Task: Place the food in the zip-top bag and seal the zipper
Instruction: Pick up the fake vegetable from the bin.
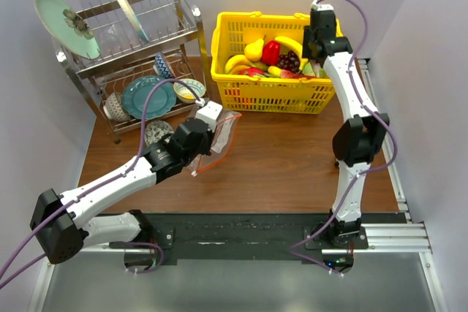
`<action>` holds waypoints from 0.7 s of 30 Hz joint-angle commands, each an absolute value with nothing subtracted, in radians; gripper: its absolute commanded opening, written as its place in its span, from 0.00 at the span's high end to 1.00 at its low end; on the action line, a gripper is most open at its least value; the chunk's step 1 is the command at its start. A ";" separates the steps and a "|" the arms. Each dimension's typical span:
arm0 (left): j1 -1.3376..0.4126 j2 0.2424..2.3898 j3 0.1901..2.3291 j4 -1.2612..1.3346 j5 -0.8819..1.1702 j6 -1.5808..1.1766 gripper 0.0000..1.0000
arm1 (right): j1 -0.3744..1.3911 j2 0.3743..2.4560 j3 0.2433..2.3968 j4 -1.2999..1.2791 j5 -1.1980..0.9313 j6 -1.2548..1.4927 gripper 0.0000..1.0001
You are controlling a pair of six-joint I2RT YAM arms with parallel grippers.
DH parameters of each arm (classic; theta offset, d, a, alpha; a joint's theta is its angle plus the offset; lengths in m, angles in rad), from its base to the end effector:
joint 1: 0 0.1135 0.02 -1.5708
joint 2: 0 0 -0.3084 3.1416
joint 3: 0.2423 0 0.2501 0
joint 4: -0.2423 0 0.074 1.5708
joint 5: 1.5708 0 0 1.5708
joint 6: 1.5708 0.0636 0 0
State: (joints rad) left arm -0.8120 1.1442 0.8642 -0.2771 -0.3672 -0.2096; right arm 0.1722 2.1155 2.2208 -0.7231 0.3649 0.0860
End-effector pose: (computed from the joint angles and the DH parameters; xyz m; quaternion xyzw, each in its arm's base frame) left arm 0.1924 -0.1697 0.3143 0.1704 0.8472 -0.0941 0.4944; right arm 0.5198 0.0674 0.3852 0.0455 0.8766 -0.1018 0.4681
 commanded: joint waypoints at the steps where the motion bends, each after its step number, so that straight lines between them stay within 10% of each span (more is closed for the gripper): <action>1: -0.807 1.127 0.905 -0.265 -0.376 -0.242 0.97 | 0.178 1.962 2.237 -0.675 0.149 0.167 0.83; 21: -0.807 1.104 0.893 -0.272 -0.380 -0.196 1.00 | 0.437 1.556 1.823 -0.535 -0.426 0.331 0.87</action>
